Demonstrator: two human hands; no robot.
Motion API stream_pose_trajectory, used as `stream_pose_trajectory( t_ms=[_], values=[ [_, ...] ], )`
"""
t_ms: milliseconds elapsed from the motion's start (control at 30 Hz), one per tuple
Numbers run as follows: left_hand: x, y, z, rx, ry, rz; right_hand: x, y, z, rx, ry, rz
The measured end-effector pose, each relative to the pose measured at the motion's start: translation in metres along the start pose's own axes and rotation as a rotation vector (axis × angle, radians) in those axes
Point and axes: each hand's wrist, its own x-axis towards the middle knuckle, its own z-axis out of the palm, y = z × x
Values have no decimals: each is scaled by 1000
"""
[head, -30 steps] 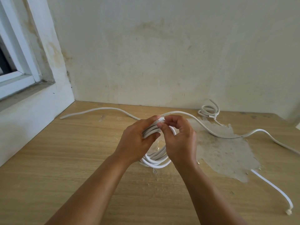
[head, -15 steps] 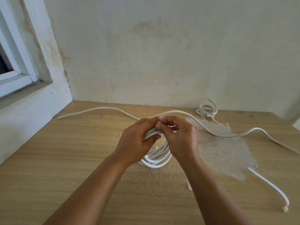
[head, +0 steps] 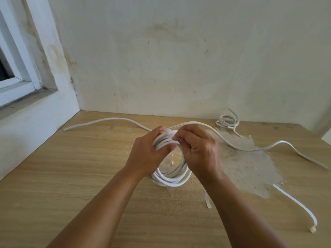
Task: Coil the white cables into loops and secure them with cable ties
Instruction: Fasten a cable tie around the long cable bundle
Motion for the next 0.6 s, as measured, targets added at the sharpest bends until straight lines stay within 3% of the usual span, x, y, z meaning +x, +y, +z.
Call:
stream_pose_trajectory(
  t_ms=[300, 600],
  values=[
    [-3, 5, -3, -80, -25, 41, -6, -10, 7, 150, -84, 233],
    [-3, 13, -3, -82, -58, 102, 11, -7, -1, 175, -196, 276]
  ],
)
